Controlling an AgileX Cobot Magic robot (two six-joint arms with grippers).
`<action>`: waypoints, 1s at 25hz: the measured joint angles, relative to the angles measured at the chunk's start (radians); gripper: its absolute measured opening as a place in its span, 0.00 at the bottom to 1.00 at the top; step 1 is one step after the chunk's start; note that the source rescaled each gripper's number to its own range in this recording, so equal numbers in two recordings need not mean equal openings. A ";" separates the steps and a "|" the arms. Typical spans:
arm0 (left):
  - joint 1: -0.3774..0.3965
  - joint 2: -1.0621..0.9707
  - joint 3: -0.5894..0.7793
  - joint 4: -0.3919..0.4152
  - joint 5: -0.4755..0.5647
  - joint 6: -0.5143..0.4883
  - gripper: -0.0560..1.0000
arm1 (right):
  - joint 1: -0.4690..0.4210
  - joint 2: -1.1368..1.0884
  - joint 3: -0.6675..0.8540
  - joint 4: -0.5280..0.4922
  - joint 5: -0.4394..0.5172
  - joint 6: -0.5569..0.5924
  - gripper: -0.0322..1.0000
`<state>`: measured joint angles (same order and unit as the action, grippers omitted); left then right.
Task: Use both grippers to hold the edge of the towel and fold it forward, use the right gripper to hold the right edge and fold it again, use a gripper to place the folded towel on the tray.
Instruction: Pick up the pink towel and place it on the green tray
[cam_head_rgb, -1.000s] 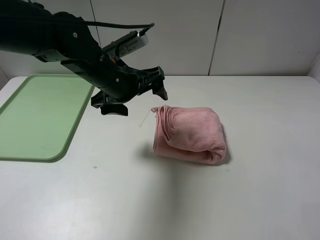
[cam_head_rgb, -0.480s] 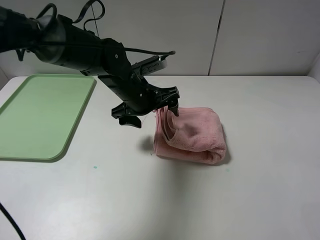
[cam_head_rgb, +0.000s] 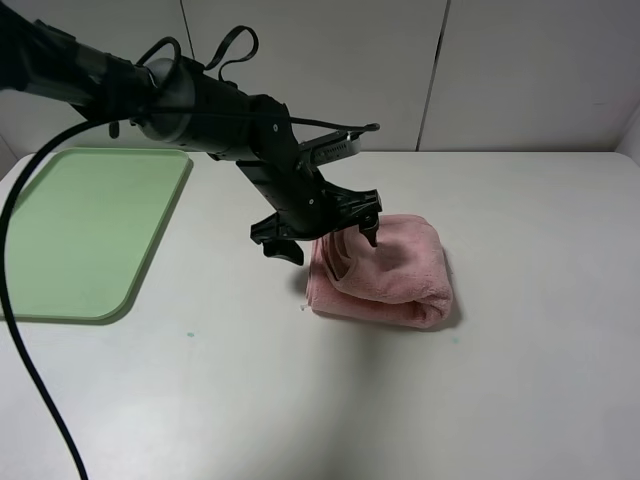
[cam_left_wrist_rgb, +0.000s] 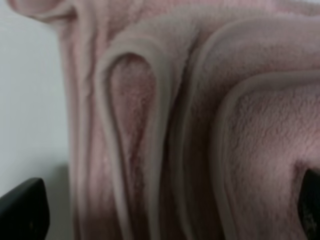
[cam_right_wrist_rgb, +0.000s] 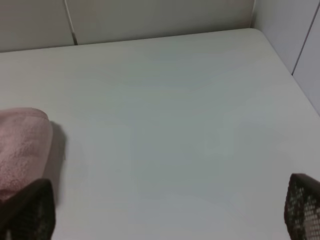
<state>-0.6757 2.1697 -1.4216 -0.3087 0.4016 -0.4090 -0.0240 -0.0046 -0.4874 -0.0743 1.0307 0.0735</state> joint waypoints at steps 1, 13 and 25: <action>-0.003 0.009 -0.009 0.006 0.003 0.001 1.00 | 0.000 0.000 0.000 0.000 0.000 0.000 1.00; -0.012 0.056 -0.033 0.103 0.021 0.002 1.00 | 0.000 0.000 0.000 0.001 0.000 0.000 1.00; -0.031 0.062 -0.041 0.110 0.017 0.013 1.00 | 0.000 0.000 0.000 0.001 0.000 0.000 1.00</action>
<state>-0.7063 2.2316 -1.4623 -0.1986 0.4187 -0.3957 -0.0240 -0.0046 -0.4874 -0.0734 1.0307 0.0735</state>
